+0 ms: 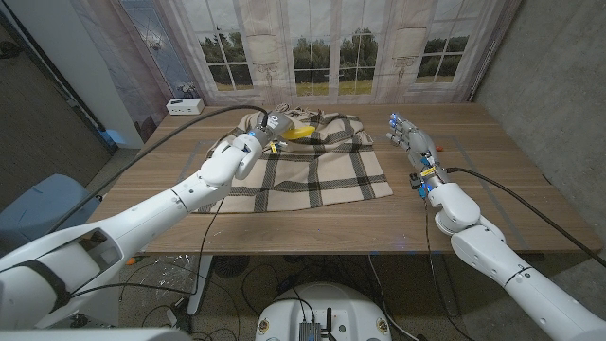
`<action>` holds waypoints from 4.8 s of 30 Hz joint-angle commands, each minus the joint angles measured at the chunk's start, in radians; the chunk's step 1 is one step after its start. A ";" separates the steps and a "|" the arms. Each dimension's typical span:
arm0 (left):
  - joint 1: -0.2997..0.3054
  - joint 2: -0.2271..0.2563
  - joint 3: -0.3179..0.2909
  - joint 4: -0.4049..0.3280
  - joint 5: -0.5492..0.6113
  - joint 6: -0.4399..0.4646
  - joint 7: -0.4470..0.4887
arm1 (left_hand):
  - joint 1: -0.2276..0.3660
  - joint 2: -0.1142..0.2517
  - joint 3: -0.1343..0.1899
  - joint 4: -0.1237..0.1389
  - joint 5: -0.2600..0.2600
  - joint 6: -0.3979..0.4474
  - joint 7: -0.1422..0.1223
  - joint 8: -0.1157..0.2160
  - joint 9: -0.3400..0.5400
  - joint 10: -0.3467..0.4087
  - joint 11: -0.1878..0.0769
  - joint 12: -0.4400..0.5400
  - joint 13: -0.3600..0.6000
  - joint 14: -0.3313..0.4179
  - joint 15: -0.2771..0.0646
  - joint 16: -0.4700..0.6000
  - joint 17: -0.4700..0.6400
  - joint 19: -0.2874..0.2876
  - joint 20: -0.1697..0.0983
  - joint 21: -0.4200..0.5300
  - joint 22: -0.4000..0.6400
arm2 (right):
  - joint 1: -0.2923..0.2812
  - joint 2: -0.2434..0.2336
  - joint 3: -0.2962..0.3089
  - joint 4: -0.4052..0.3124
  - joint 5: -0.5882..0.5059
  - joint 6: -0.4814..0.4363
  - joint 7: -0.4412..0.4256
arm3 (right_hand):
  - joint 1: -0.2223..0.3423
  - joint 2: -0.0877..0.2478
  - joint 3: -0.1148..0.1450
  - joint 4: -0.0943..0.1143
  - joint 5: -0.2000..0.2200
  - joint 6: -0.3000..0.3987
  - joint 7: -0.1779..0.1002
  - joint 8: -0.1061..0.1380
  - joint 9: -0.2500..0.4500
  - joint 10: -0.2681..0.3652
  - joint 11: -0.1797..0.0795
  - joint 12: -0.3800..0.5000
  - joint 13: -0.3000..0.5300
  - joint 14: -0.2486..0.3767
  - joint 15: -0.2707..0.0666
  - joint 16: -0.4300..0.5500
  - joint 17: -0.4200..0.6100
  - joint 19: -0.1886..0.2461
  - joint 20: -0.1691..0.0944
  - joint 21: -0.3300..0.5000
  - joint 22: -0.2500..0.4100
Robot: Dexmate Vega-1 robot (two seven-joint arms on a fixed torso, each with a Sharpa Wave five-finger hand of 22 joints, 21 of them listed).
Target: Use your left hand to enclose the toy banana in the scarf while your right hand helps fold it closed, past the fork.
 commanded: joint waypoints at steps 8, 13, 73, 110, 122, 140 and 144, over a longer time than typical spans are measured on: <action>0.023 0.054 -0.016 -0.112 -0.001 0.000 -0.121 | -0.113 -0.073 -0.064 0.027 0.023 -0.154 -0.009 -0.006 -0.004 -0.117 0.018 -0.066 -0.028 -0.124 -0.043 0.006 -0.030 -0.062 0.018 -0.029 -0.009 | -0.036 -0.093 0.004 -0.153 -0.089 -0.216 -0.092 | 0.035 -0.006 0.014 -0.029 0.012 0.017 -0.005 0.005 0.003 0.013 -0.007 0.004 0.002 0.011 -0.006 -0.006 -0.004 0.004 0.002 -0.002 0.005; 0.065 0.082 -0.055 -0.178 -0.037 0.007 -0.155 | -0.142 -0.075 -0.076 0.038 0.029 -0.142 -0.004 0.006 -0.005 -0.080 0.020 -0.051 -0.033 -0.097 -0.051 0.023 -0.033 -0.053 0.015 -0.028 -0.009 | -0.039 -0.148 0.002 -0.205 -0.108 -0.302 -0.082 | 0.051 -0.006 0.021 -0.040 0.016 0.019 -0.009 0.005 0.003 0.015 -0.016 0.003 0.002 0.011 -0.008 -0.008 -0.005 0.001 0.000 -0.003 0.005; 0.489 0.197 -0.292 -0.536 -0.097 0.304 -0.190 | -0.257 -0.055 -0.111 0.088 0.045 -0.081 0.024 0.020 -0.007 -0.043 0.035 -0.043 -0.051 -0.054 -0.044 0.042 -0.042 -0.049 0.031 -0.041 -0.010 | 0.339 -0.457 -0.457 -0.658 -0.564 -1.236 0.203 | 0.155 0.034 0.083 -0.048 0.036 0.071 -0.038 0.011 0.006 0.040 -0.063 0.002 0.005 0.010 -0.060 -0.008 0.002 -0.016 -0.004 -0.007 0.005; 0.503 0.215 -0.300 -0.556 -0.108 0.358 -0.174 | -0.258 -0.053 -0.109 0.080 0.044 -0.081 0.026 0.016 -0.007 -0.043 0.037 -0.046 -0.055 -0.056 -0.041 0.038 -0.046 -0.050 0.030 -0.046 -0.010 | 0.549 -0.370 -0.838 -0.629 -1.144 -1.486 0.604 | 0.369 -0.029 0.167 -0.102 0.027 0.024 -0.062 -0.005 0.006 -0.022 -0.107 -0.017 0.003 -0.013 -0.097 -0.024 -0.013 0.001 0.013 -0.006 0.002; 0.522 0.222 -0.306 -0.572 -0.107 0.379 -0.171 | -0.259 -0.051 -0.108 0.078 0.044 -0.081 0.025 0.015 -0.008 -0.042 0.036 -0.046 -0.056 -0.055 -0.042 0.037 -0.047 -0.049 0.031 -0.048 -0.010 | 0.577 -0.310 -0.876 -0.567 -1.280 -1.470 0.757 | 0.453 -0.060 0.188 -0.100 0.018 0.014 -0.071 -0.003 0.006 -0.039 -0.120 -0.017 0.003 -0.002 -0.112 -0.020 -0.013 0.016 0.006 -0.003 0.002; 0.556 0.234 -0.324 -0.600 -0.106 0.416 -0.163 | -0.263 -0.046 -0.106 0.078 0.043 -0.081 0.026 0.014 -0.007 -0.041 0.036 -0.047 -0.057 -0.054 -0.040 0.037 -0.047 -0.049 0.031 -0.050 -0.010 | 0.532 -0.234 -0.817 -0.479 -1.390 -1.378 0.879 | 0.545 -0.078 0.194 -0.090 0.013 0.033 -0.071 0.006 0.007 -0.003 -0.122 -0.001 0.003 0.042 -0.135 -0.004 -0.010 0.052 -0.012 0.006 0.004; 0.560 0.235 -0.326 -0.603 -0.107 0.421 -0.161 | -0.264 -0.046 -0.106 0.077 0.042 -0.081 0.024 0.014 -0.007 -0.044 0.038 -0.048 -0.058 -0.054 -0.041 0.037 -0.047 -0.049 0.031 -0.051 -0.010 | 0.508 -0.220 -0.776 -0.460 -1.368 -1.349 0.876 | 0.564 -0.079 0.192 -0.088 0.012 0.049 -0.076 0.011 0.007 0.011 -0.129 0.003 0.003 0.061 -0.148 0.003 -0.008 0.059 -0.015 0.008 0.004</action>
